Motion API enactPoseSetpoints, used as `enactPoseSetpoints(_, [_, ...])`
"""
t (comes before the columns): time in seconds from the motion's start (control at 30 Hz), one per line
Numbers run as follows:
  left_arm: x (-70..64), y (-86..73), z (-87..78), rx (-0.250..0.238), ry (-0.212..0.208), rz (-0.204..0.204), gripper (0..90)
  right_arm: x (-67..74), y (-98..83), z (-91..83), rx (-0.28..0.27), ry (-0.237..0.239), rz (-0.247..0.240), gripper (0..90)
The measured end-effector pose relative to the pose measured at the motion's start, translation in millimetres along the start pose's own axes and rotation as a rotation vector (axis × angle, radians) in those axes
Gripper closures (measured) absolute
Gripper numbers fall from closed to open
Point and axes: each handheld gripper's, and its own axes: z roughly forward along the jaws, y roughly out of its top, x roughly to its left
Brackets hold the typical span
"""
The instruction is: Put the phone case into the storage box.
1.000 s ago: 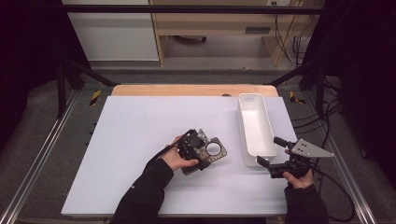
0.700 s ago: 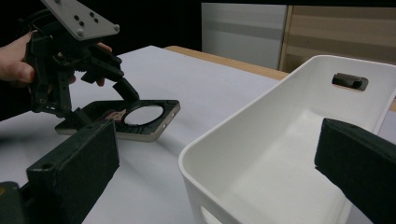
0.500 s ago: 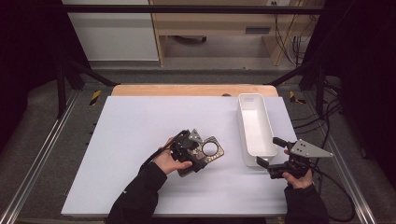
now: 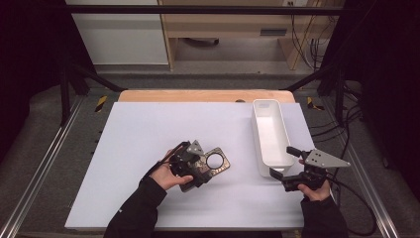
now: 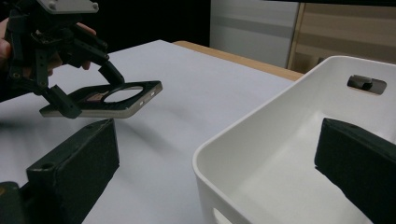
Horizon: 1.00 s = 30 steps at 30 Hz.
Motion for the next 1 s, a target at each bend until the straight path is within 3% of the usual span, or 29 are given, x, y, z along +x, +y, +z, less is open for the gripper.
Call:
enactPoseSetpoints(0.3, [3.1, -8.6, -18.1, -0.020, -0.018, 0.008, 11.5, 6.5, 5.9, 2.7, 0.006, 0.042, -0.026, 0.4])
enactPoseSetpoints(0.53, [3.1, -11.9, -27.8, -0.016, -0.032, 0.041, 11.5, 13.0, 10.3, 8.9, 0.026, 0.087, -0.052, 0.4])
enactPoseSetpoints(1.0, [-1.4, -14.4, -37.0, 0.000, -0.073, 0.094, 11.5, 28.2, 18.0, 30.3, 0.047, 0.180, -0.090, 0.4])
